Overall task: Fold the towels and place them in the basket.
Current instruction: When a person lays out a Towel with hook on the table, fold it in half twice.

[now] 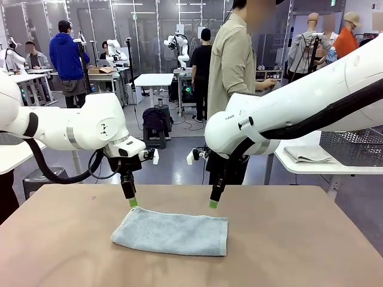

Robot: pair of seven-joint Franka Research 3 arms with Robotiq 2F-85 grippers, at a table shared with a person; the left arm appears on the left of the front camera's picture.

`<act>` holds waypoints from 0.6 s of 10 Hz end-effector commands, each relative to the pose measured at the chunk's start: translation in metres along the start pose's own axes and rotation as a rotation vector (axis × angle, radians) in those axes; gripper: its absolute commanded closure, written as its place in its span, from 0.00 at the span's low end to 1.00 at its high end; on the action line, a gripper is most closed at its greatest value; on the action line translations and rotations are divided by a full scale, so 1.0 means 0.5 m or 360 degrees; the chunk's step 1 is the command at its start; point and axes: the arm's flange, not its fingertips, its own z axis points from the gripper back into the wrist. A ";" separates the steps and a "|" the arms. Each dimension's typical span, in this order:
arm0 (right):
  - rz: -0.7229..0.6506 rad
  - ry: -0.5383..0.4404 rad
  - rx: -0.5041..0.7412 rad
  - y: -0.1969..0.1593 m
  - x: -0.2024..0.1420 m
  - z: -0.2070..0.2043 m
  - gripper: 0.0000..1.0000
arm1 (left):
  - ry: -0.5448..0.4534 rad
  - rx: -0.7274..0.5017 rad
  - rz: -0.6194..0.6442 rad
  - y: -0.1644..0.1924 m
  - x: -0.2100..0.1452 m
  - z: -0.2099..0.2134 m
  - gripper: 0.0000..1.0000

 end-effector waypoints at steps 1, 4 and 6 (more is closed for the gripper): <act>-0.0108 -0.0078 0.0195 0.091 -0.061 0.065 0.37 | -0.0099 0.0024 -0.0248 -0.087 -0.084 0.041 0.06; -0.0451 -0.0247 0.0398 0.238 -0.169 0.152 0.37 | -0.0174 0.0085 -0.0432 -0.202 -0.207 0.117 0.06; -0.0636 -0.0290 0.0594 0.302 -0.210 0.164 0.37 | -0.0220 0.0078 -0.0584 -0.224 -0.248 0.132 0.06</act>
